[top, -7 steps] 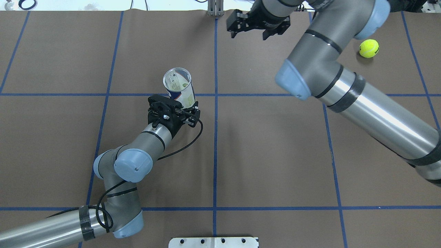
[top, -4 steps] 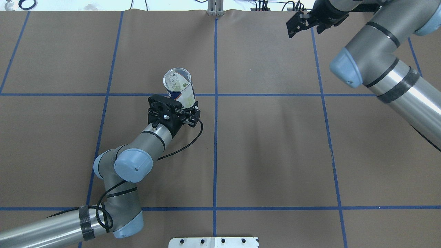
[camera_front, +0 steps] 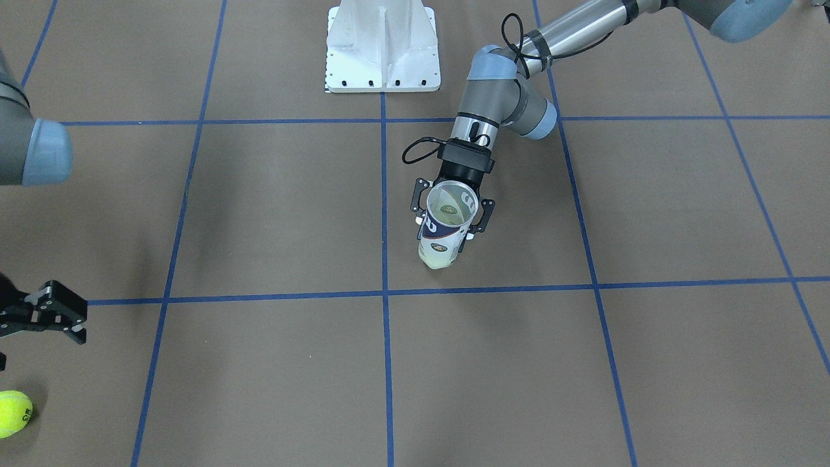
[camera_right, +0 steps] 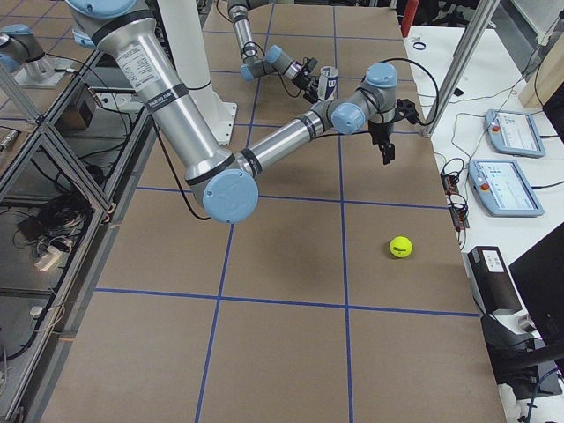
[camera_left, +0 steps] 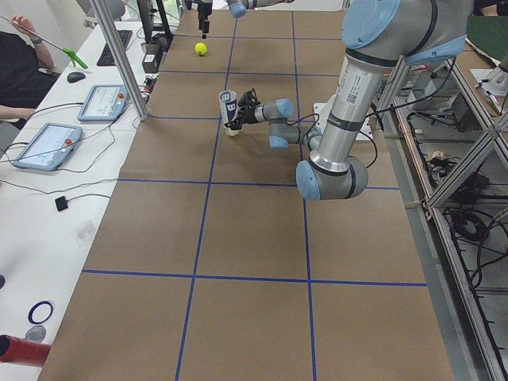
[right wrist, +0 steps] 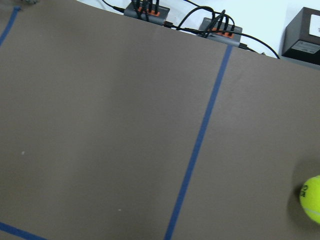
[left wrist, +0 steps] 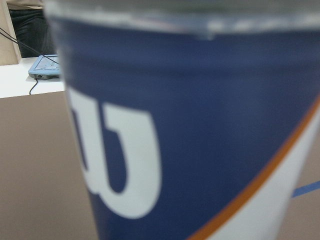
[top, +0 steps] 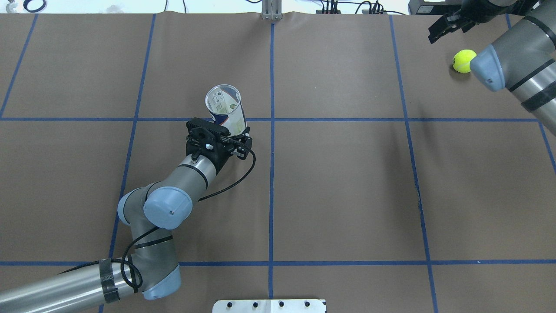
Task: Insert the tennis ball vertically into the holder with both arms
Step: 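Move the right gripper to the second yellow tennis ball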
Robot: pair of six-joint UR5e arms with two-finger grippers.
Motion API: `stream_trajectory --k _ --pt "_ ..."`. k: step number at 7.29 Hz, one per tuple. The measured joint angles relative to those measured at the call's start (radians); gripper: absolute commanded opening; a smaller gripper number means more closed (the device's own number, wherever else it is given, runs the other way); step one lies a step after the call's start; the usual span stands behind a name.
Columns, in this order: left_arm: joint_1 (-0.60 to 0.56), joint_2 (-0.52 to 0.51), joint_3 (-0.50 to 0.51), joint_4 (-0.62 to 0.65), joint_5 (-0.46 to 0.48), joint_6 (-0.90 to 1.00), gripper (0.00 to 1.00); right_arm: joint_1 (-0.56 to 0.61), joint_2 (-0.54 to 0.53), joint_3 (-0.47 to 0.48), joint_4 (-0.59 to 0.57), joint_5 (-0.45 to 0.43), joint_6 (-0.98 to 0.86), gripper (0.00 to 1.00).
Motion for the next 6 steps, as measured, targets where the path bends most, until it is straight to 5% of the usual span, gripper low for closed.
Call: stream_trajectory --k 2,6 --pt "-0.007 0.0 0.0 0.0 0.0 0.002 0.77 0.021 0.003 -0.178 0.184 -0.011 -0.065 0.99" --pt "-0.011 0.0 0.0 0.0 -0.002 0.006 0.77 0.029 0.003 -0.321 0.288 -0.068 -0.169 0.99"
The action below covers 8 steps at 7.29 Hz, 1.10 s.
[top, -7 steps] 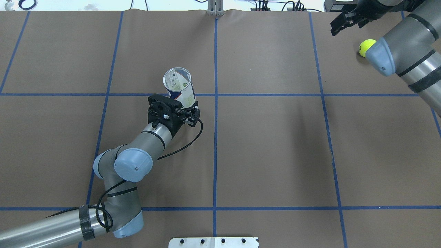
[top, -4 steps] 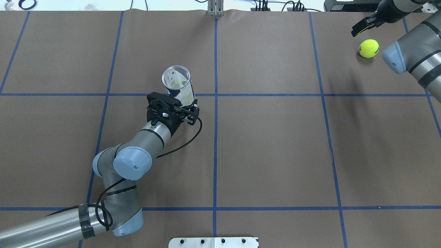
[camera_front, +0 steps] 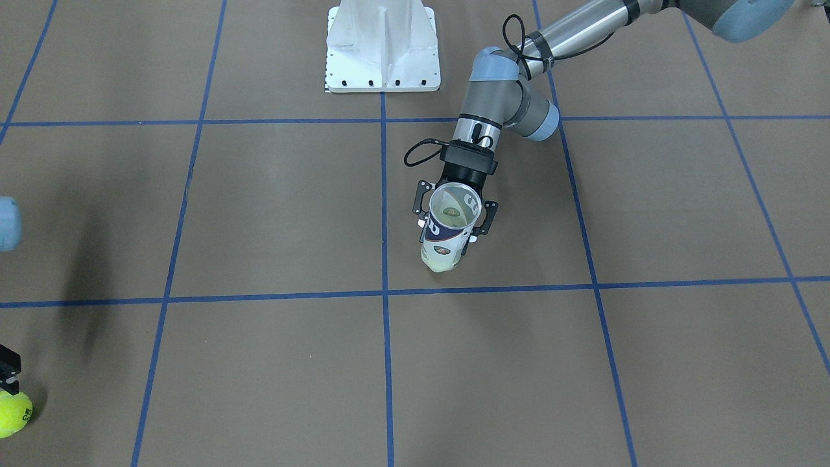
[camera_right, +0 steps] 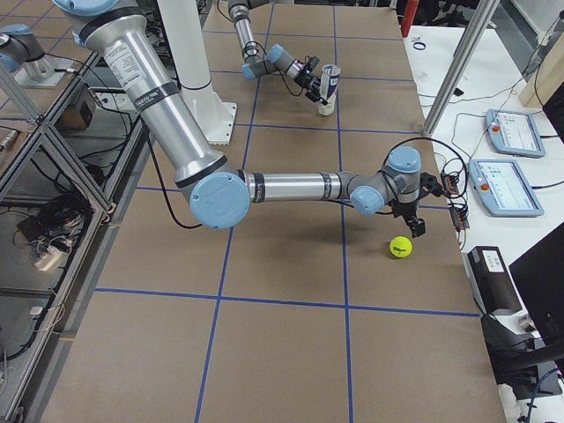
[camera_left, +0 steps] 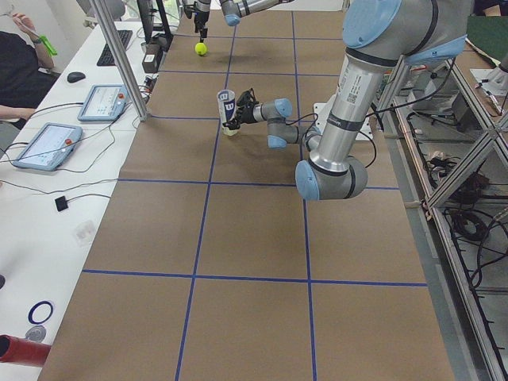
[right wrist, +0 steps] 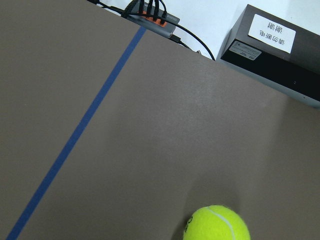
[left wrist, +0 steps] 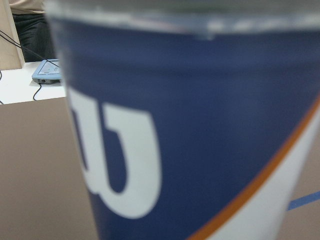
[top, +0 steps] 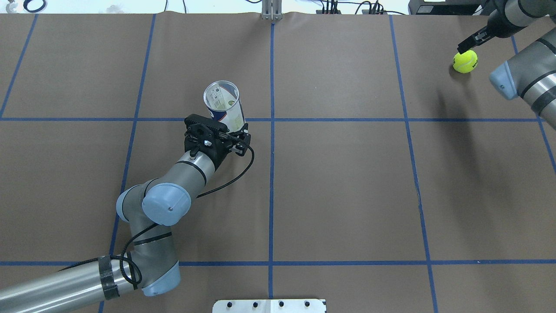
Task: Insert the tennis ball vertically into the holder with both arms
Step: 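Move the right gripper to the second yellow tennis ball, then grasp the second tennis ball with the right gripper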
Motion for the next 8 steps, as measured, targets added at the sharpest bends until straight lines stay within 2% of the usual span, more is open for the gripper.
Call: stream_trajectory --k 4,8 --pt "0.0 -0.001 0.0 0.0 0.0 0.0 0.77 -0.019 0.013 -0.094 0.061 -0.048 -0.019 0.99" --pt "0.0 0.0 0.0 0.0 0.0 0.0 0.77 -0.063 0.056 -0.172 0.07 -0.102 -0.015 0.98"
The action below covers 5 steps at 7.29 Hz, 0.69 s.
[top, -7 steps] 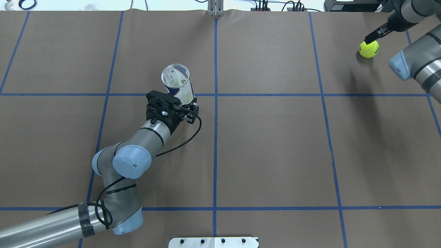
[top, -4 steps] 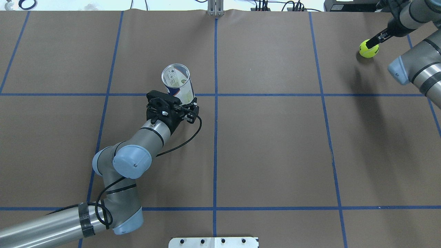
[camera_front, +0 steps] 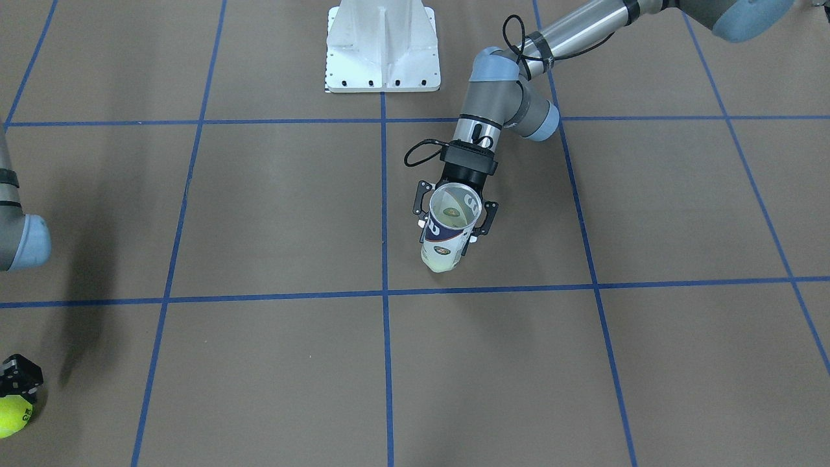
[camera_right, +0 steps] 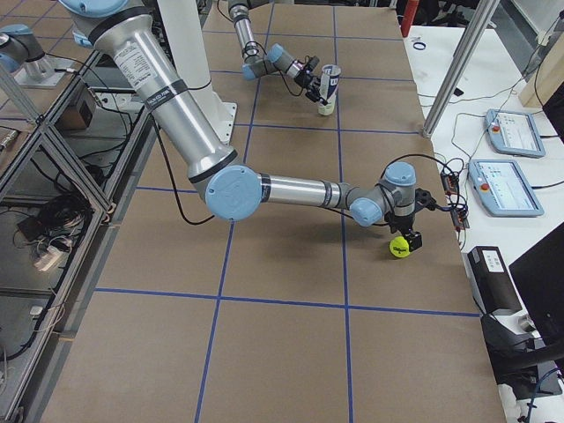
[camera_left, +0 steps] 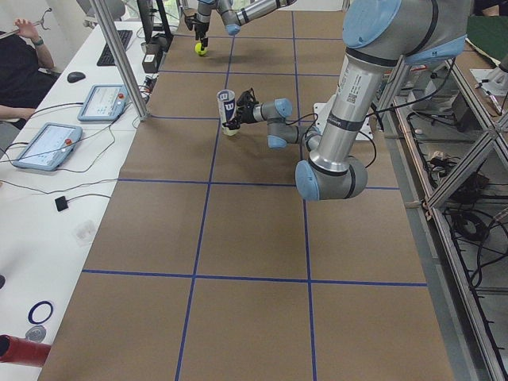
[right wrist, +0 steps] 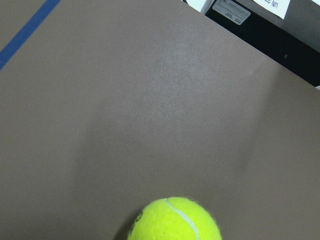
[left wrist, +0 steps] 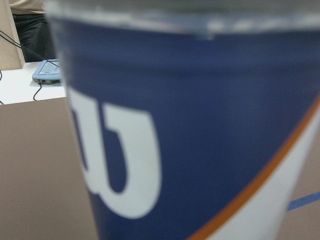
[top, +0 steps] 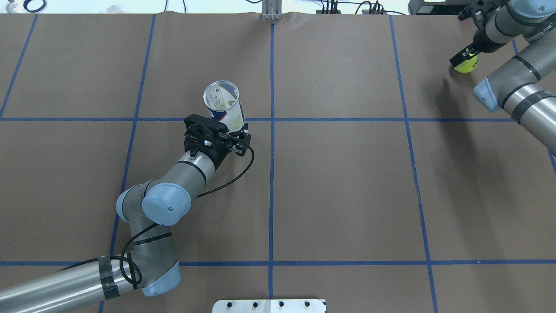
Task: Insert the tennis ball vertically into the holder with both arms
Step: 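Grasp the second tennis ball with the right gripper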
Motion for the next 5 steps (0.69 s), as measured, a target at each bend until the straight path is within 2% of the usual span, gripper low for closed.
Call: stream_trajectory --k 1,2,3,5 --pt "0.0 0.0 0.0 0.0 0.0 0.0 0.77 -0.005 -0.001 -0.008 0.0 -0.01 0.0 0.87" --pt "0.0 0.0 0.0 0.0 0.0 0.0 0.77 -0.008 -0.001 -0.014 0.0 -0.015 0.0 0.2" --pt "0.0 0.0 0.0 0.0 0.0 0.0 0.77 -0.01 -0.001 -0.017 -0.001 -0.021 0.0 0.0" --pt "0.001 -0.001 -0.001 0.0 0.0 0.0 0.77 -0.009 0.006 -0.015 -0.003 -0.025 0.001 0.0"
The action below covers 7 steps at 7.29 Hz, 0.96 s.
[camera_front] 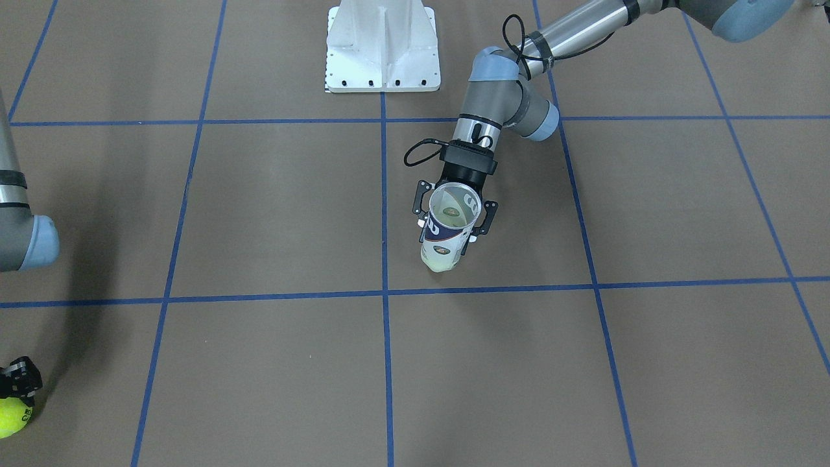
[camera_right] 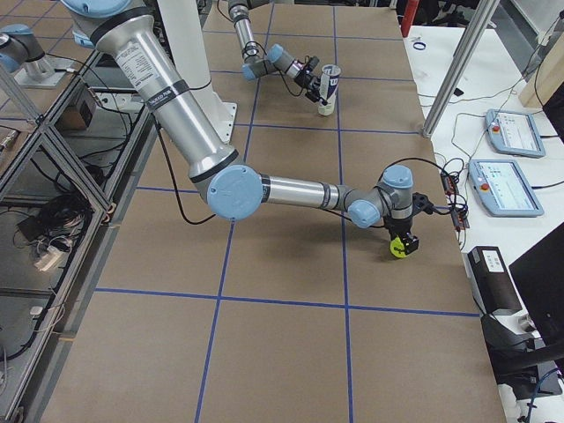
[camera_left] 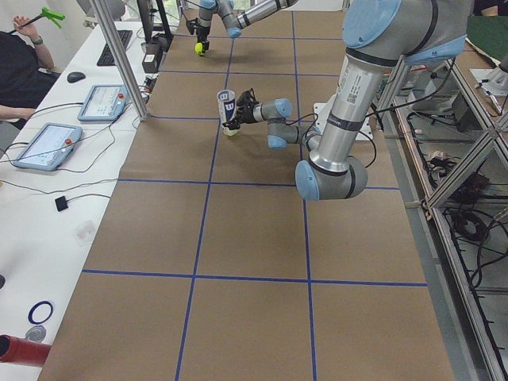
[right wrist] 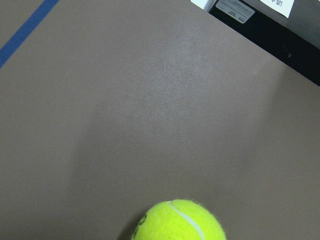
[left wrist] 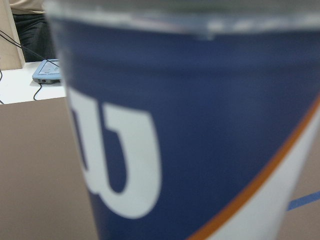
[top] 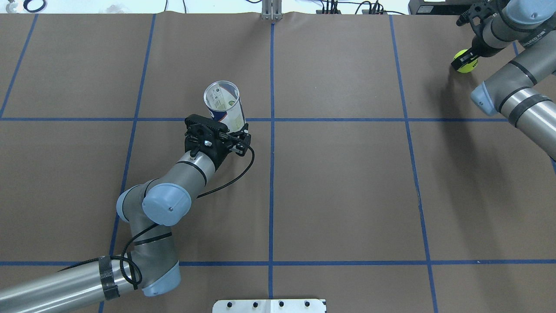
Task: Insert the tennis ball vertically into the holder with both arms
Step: 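Carry the second ball with the right gripper above the can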
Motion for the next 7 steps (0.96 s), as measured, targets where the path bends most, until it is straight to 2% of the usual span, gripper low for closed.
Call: stream_trajectory --k 2,3,5,7 --pt "-0.001 0.001 -0.001 0.0 0.0 0.0 0.77 0.044 0.048 0.027 -0.062 0.078 0.007 0.0" --pt "-0.002 0.002 -0.001 0.0 0.0 0.0 0.77 0.066 0.068 0.091 -0.149 0.129 0.021 0.0" --pt "-0.003 0.002 -0.001 0.0 0.001 0.0 0.77 0.068 0.101 0.324 -0.361 0.236 0.191 0.0" --pt "-0.003 0.001 0.0 0.0 0.002 0.002 0.77 -0.025 0.139 0.539 -0.468 0.307 0.52 0.0"
